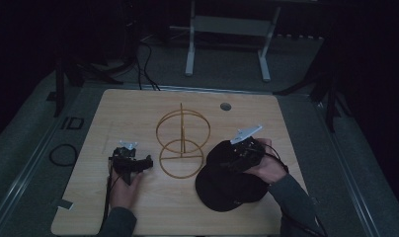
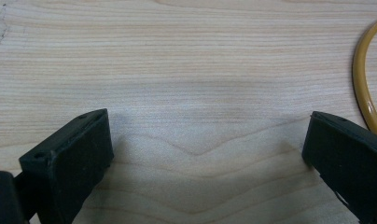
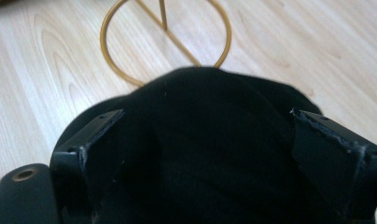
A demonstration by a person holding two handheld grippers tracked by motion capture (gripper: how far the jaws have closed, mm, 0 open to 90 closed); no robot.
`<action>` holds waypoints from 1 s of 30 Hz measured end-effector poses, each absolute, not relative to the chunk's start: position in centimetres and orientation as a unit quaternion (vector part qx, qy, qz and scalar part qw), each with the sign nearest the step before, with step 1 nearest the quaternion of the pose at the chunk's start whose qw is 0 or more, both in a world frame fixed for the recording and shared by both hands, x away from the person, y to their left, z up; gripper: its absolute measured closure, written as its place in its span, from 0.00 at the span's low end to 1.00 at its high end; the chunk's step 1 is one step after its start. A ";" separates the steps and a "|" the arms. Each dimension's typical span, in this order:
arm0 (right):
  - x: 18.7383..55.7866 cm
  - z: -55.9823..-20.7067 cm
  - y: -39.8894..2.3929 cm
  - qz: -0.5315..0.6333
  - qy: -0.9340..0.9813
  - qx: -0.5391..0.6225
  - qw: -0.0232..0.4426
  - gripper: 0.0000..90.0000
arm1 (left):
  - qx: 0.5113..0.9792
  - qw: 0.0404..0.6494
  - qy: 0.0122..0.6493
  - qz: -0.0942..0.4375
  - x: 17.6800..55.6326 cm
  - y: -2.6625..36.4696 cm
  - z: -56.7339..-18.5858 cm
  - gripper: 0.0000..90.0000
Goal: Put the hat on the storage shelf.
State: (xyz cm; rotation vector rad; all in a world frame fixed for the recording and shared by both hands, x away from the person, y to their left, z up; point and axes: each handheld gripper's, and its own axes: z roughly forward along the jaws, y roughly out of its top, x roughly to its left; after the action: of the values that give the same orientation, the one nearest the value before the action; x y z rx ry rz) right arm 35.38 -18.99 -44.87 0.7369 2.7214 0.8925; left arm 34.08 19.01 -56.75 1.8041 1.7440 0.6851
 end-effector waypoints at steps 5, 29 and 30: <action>35.0 -45.1 -19.3 0.288 0.924 0.237 0.083 0.12 | 0.668 0.267 0.646 0.254 34.1 19.0 -56.8 0.01; 33.6 -47.0 -18.7 0.207 0.959 0.183 0.066 0.27 | 0.668 0.267 0.646 0.254 34.1 19.0 -56.8 0.01; 33.6 -47.1 -18.7 0.202 0.960 0.181 0.069 0.32 | 0.668 0.267 0.646 0.254 34.1 19.0 -56.8 0.01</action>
State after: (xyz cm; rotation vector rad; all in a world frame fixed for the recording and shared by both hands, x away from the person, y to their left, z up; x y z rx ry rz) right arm 33.61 -18.66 -47.06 0.5456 2.8898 0.6080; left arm 34.08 19.01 -56.76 1.8032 1.7439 0.6863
